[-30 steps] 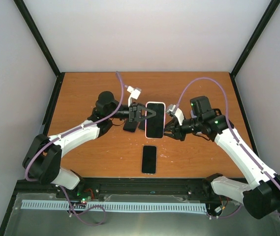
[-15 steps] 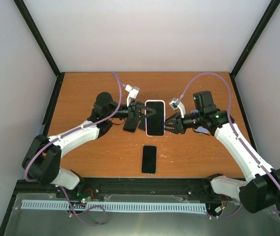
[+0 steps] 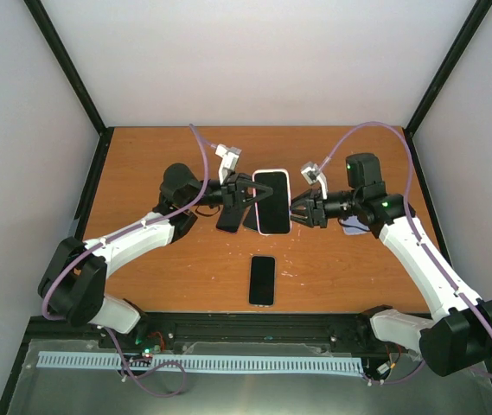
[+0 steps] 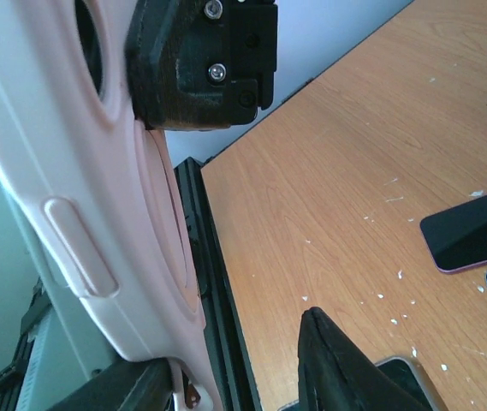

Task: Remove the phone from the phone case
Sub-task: Remove the phone case from the phone.

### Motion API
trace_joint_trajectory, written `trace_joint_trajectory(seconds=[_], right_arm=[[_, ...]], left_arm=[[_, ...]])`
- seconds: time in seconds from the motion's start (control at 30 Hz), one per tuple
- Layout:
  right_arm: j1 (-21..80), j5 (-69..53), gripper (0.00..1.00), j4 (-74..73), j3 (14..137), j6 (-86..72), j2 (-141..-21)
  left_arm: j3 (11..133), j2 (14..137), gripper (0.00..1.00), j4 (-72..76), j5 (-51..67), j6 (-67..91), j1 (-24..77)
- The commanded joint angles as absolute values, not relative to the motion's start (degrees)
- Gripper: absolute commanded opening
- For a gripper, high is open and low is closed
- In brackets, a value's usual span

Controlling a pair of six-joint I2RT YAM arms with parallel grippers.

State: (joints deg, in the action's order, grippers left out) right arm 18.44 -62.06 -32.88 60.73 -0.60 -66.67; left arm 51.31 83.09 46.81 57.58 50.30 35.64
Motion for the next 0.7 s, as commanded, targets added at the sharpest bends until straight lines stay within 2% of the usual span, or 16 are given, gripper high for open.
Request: trace_joint_trajectory(seconds=[0.0, 0.1, 0.37, 0.43, 0.47, 0.57, 0.6, 0.67], right_arm=[[18.4, -67.9, 0.36, -7.4, 67.0, -6.9, -65.2], [18.5, -68.3, 0.35, -7.0, 67.9, -7.2, -65.4], [17.8, -65.5, 0.04, -14.2, 65.1, -1.1, -64.4], [16.3, -63.9, 0.03, -16.5, 62.3, 0.3, -63.8], [15.0, -63.0, 0.03, -17.2, 60.0, 0.5, -63.7], [8.4, -62.4, 0.03, -18.1, 54.4, 1.0, -64.8], [6.4, -62.3, 0.03, -18.3, 52.7, 1.3, -65.5], [2.6, -62.5, 0.03, -19.9, 50.1, 2.7, -67.1]], left_arm=[[47.5, 87.1, 0.0, 37.5, 71.1, 51.5, 43.4], [47.6, 87.6, 0.0, 37.1, 71.2, 51.2, 43.4], [51.3, 87.8, 0.0, 29.6, 68.7, 44.8, 42.7], [52.3, 88.3, 0.03, 28.8, 67.0, 44.0, 41.6], [52.8, 88.7, 0.1, 28.1, 65.4, 43.7, 40.9], [54.1, 90.2, 0.42, 26.5, 58.4, 42.8, 38.1], [54.0, 90.2, 0.5, 26.6, 55.9, 42.8, 37.0], [53.8, 89.3, 0.57, 25.3, 48.8, 42.4, 35.2]])
